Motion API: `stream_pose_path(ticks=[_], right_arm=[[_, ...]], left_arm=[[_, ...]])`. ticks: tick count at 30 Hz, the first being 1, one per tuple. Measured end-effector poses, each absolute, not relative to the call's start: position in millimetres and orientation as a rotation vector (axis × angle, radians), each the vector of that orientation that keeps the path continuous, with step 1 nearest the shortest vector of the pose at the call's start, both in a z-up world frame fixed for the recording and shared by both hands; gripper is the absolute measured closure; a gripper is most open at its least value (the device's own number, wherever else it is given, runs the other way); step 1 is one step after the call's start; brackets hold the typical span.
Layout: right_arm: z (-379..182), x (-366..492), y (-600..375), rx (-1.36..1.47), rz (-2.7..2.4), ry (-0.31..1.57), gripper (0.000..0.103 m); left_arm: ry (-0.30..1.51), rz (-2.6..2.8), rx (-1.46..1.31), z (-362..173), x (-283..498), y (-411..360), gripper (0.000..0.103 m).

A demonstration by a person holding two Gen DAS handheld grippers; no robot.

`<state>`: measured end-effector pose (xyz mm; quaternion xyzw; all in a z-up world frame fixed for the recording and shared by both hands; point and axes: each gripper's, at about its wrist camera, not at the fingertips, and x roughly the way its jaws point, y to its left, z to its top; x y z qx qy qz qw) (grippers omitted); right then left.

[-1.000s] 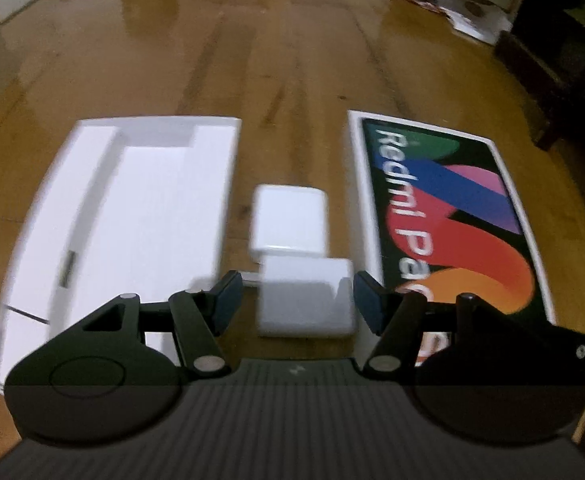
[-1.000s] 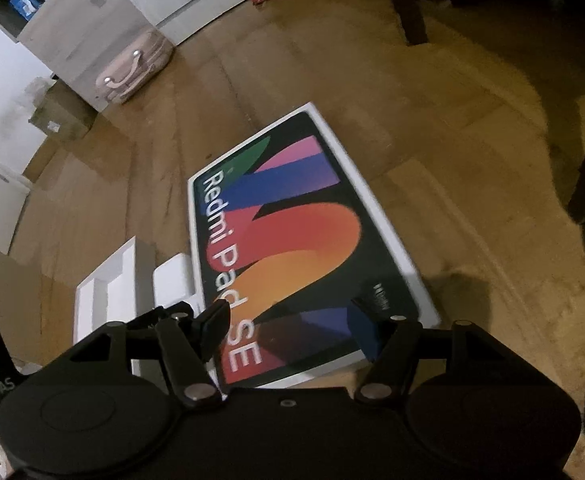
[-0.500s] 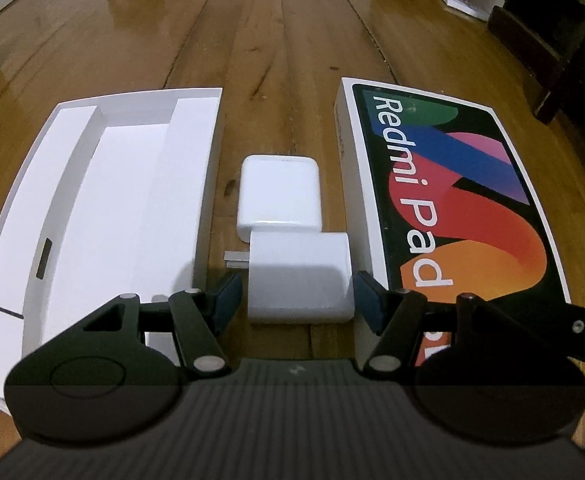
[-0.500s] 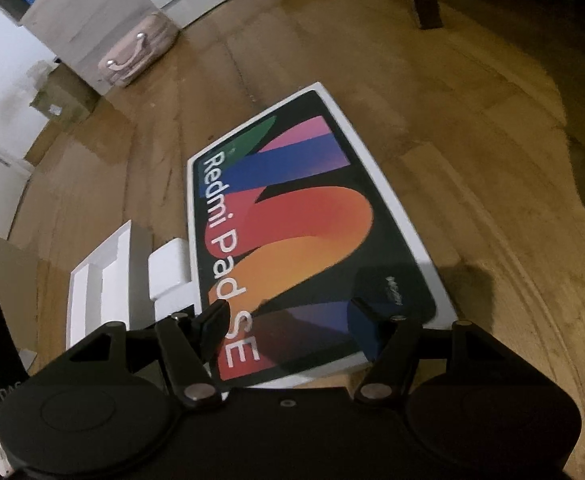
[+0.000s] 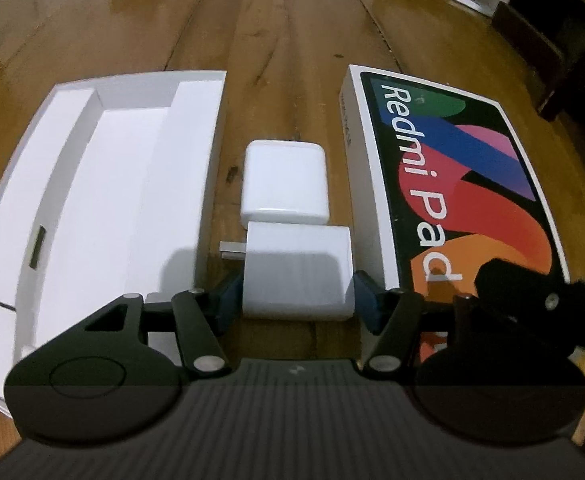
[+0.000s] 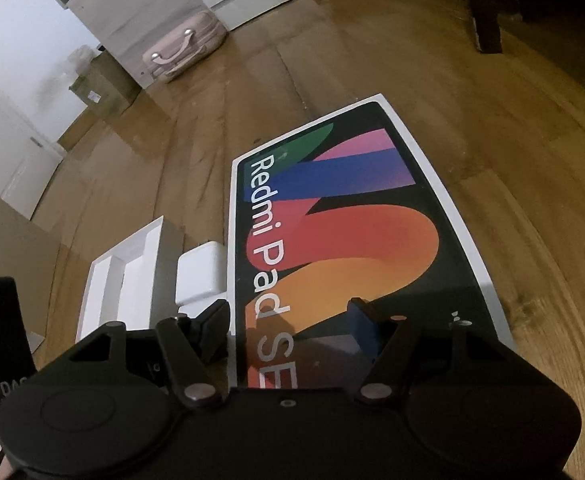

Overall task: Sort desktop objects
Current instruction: 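Close the left gripper on the cube charger and lift it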

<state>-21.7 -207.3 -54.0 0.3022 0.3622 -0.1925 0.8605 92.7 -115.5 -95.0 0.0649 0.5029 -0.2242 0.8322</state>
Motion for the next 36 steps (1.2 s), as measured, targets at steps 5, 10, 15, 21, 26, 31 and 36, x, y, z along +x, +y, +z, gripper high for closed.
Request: stream_pose_path(ticks=[5, 10, 15, 21, 26, 31, 36], right_arm=[[-50, -26, -209, 0.636, -0.415, 0.753, 0.033], [-51, -30, -210, 0.649, -0.430, 0.761, 0.033], [-52, -35, -212, 0.663, -0.449, 0.765, 0.033], [-54, -34, -212, 0.673, -0.444, 0.776, 0.033], [-54, -32, -210, 0.672, -0.439, 0.783, 0.033], [-53, -31, -207, 0.670, -0.442, 0.786, 0.033], [-51, -33, -203, 0.652, -0.457, 0.800, 0.033]], left_arm=[[1.033, -0.485, 0.138, -86, 86, -112, 0.046], [1.036, -0.483, 0.157, -77, 77, -110, 0.046], [1.041, -0.467, 0.165, -75, 69, -106, 0.046], [1.069, -0.480, 0.152, -77, 70, -104, 0.046], [1.087, -0.478, 0.164, -79, 71, -105, 0.045], [1.072, -0.491, 0.233, -82, 79, -115, 0.028], [1.039, -0.486, 0.258, -88, 75, -113, 0.041]])
